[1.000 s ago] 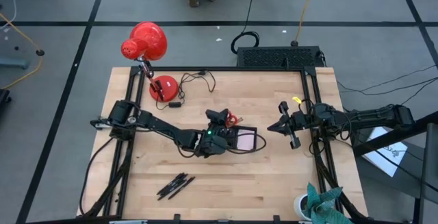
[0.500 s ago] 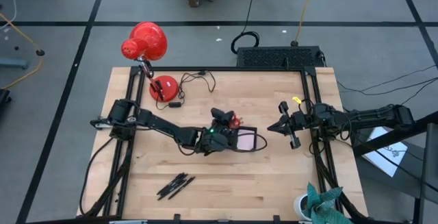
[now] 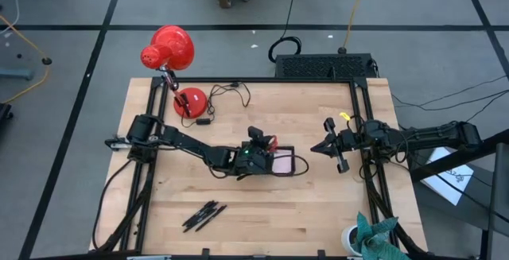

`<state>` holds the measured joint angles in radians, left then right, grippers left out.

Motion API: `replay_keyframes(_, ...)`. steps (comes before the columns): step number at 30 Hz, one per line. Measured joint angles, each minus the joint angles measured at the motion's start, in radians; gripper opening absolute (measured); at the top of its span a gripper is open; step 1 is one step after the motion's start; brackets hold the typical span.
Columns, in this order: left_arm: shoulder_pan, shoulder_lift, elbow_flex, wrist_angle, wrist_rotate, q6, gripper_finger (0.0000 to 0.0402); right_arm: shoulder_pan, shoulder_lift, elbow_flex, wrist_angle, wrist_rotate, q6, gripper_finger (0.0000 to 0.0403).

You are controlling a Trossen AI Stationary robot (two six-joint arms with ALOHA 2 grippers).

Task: Pick and place office supplies into organizer
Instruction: Put the red scissors into the black desk organizer, then put the black pen into the black desk organizer

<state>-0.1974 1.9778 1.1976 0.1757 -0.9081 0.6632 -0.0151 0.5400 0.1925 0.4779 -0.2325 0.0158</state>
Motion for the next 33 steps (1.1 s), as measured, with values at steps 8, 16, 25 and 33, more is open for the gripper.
replay_keyframes(8,-0.03,0.0,0.0,0.005,-0.012,0.085,0.0055,0.0,0.0,0.0,0.0,0.0,0.0,0.0)
replay_keyframes(16,-0.061,0.0,0.001,0.044,-0.081,0.148,0.0122,0.0,0.0,0.0,0.0,0.0,0.001,0.0)
replay_keyframes(25,-0.074,-0.01,0.032,-0.033,-0.137,0.142,0.0156,0.0,0.0,0.0,0.001,-0.001,0.006,0.0)
replay_keyframes(33,-0.148,-0.14,0.245,-0.657,-0.102,-0.15,0.0157,0.0,0.0,0.0,0.0,-0.004,0.02,0.0)
